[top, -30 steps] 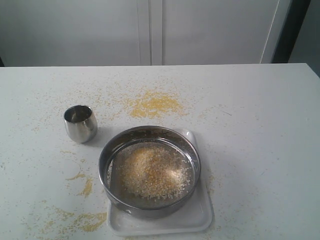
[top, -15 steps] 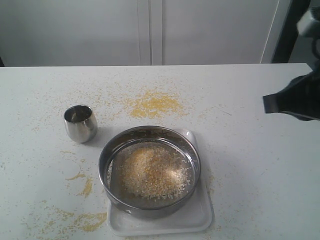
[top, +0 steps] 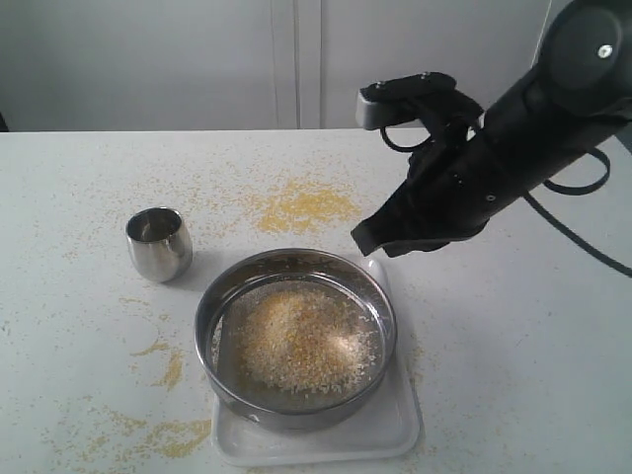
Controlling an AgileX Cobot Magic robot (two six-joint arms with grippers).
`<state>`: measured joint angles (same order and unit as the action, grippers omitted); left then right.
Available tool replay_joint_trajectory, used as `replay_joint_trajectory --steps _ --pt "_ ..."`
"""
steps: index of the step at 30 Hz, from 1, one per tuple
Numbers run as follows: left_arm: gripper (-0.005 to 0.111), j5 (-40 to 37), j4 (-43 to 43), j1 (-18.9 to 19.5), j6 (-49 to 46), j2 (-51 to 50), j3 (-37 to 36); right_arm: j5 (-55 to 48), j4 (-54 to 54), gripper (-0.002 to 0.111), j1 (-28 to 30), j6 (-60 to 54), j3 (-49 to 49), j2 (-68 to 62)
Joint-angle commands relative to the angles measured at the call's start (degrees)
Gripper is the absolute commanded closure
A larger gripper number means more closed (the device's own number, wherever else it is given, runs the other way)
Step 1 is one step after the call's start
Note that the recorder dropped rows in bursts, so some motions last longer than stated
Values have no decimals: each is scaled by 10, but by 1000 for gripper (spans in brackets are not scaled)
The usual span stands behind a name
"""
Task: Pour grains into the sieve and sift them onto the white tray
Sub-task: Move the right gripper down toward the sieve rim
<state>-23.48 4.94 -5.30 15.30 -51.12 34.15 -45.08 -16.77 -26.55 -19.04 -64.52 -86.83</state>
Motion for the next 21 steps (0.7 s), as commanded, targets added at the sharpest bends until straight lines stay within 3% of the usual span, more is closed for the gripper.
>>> replay_joint_trajectory --steps 1,4,6,7,21 --pt "106 -2 -3 3 1 5 -4 -2 79 99 -20 59 -30 -37" --pt "106 -2 -2 3 1 5 -4 25 72 69 -25 63 -36 -66" --pt "106 -2 -2 3 1 5 -4 48 77 53 -25 52 -36 -84" --pt "106 -2 -2 3 1 5 -4 50 80 51 -25 46 -36 -90" --pt "106 -2 -2 3 1 5 -4 87 72 54 -25 41 -49 -195"
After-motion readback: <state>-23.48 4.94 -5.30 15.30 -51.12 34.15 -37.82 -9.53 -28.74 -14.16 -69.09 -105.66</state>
